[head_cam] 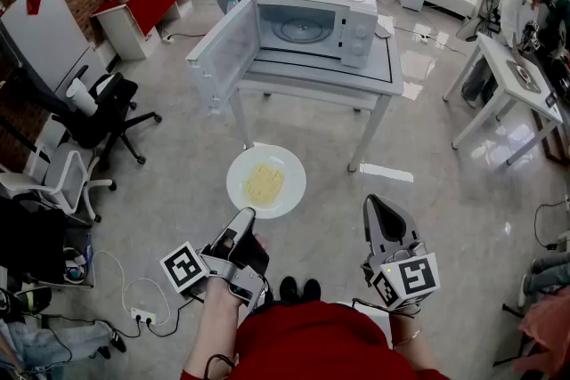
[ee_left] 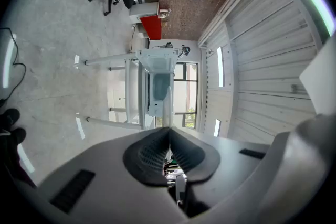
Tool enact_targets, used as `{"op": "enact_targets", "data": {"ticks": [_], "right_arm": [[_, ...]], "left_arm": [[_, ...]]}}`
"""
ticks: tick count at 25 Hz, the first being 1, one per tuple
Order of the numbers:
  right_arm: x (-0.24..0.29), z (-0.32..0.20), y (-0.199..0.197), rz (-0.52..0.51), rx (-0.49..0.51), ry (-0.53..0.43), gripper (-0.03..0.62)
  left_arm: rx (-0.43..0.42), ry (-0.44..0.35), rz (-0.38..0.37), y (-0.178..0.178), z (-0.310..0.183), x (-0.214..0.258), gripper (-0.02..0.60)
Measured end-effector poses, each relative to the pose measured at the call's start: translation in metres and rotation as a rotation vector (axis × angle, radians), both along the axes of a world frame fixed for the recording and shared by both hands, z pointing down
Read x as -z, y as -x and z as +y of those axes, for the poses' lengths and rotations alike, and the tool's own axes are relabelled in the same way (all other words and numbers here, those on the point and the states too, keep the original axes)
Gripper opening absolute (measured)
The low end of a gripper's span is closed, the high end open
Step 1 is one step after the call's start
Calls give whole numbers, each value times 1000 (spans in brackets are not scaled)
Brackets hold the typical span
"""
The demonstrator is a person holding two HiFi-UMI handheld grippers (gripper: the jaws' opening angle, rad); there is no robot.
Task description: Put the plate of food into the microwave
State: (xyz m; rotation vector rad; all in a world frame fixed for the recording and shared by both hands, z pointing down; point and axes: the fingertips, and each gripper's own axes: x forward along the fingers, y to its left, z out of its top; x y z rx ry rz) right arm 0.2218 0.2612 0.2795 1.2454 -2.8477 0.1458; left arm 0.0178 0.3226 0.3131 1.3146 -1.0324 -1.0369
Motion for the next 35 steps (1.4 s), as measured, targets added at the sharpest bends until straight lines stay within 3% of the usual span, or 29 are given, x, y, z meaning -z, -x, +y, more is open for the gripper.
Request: {"op": "enact_targets", "data": {"ticks": [25,35], "right_arm": [[-8,2,-10,-6,0,16,14],[-3,-8,-19,-29,55,-3,15]], "left_arm": [[17,4,8,-8,7,-2,15],[33,-4,-5,-13,-15,2,15]]}}
